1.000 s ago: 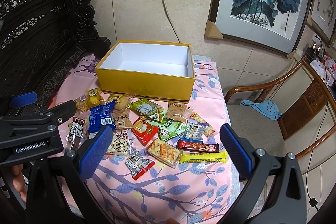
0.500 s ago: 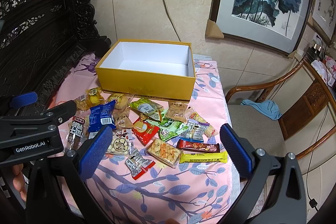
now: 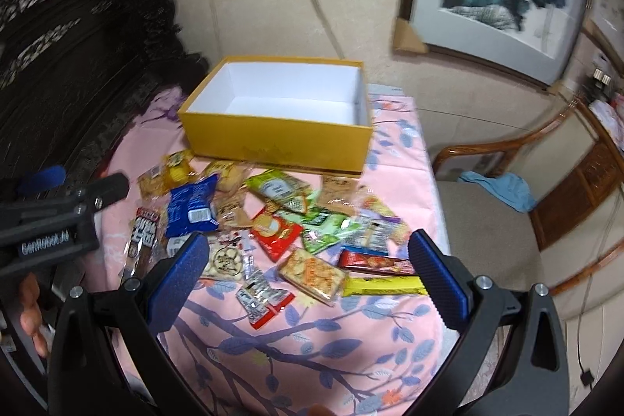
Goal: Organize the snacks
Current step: 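Grasp the blue snack bag with the left tool while the right tool grasps a clear snack pack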
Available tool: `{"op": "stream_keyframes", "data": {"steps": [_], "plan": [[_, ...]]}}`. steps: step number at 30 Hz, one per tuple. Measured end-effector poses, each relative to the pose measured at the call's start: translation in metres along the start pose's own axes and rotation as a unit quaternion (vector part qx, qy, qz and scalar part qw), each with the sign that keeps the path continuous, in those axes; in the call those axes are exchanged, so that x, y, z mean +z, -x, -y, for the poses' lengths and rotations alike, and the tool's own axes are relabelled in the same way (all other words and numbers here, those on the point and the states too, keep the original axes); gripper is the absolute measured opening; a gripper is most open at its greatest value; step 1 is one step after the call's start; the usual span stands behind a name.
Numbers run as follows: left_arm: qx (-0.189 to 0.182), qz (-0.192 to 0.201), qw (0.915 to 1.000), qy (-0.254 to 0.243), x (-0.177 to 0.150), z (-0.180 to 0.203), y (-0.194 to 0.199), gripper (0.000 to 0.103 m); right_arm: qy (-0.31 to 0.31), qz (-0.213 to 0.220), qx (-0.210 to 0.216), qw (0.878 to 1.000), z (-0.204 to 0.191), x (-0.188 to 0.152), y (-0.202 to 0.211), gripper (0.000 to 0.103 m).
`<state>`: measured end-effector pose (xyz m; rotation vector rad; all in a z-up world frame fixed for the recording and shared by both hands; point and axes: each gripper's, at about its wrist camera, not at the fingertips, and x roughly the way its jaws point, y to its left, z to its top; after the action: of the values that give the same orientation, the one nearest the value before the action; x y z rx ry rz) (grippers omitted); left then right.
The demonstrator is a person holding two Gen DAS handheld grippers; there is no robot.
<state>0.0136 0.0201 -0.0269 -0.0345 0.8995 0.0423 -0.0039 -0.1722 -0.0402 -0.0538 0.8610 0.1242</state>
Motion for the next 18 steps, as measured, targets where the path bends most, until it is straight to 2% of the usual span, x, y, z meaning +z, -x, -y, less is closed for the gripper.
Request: {"op": "stream_keyframes", "data": {"steps": [4,6,8,12,14,15,16,18], "plan": [[0.007,-0.022,0.9997,-0.003,-0.005,-0.010,-0.026,0.101,0.074,-0.031,0.050,0.996,-0.015,-0.021,-0.051,0.102],[0.017,-0.039,0.9991,-0.008,-0.013,-0.016,-0.037,0.101,0.113,-0.055,0.095,0.988,-0.023,-0.042,-0.080,0.102],[0.028,-0.056,0.9980,-0.006,-0.021,-0.023,-0.047,0.101,0.116,-0.082,0.140,0.980,-0.025,-0.057,-0.103,0.102],[0.042,-0.073,0.9964,0.002,-0.030,-0.037,-0.055,0.101,0.107,-0.106,0.205,0.967,-0.030,-0.069,-0.134,0.100],[0.046,-0.074,0.9961,0.009,-0.033,-0.044,-0.057,0.101,0.120,-0.111,0.209,0.964,-0.036,-0.073,-0.146,0.096],[0.046,-0.072,0.9962,0.010,-0.034,-0.046,-0.057,0.101,0.129,-0.122,0.207,0.962,-0.038,-0.075,-0.155,0.090],[0.046,-0.071,0.9964,0.011,-0.035,-0.047,-0.056,0.101,0.134,-0.132,0.208,0.960,-0.038,-0.076,-0.160,0.079],[0.040,-0.069,0.9968,0.010,-0.037,-0.052,-0.056,0.101,0.144,-0.161,0.222,0.951,-0.037,-0.083,-0.176,0.068]]}}
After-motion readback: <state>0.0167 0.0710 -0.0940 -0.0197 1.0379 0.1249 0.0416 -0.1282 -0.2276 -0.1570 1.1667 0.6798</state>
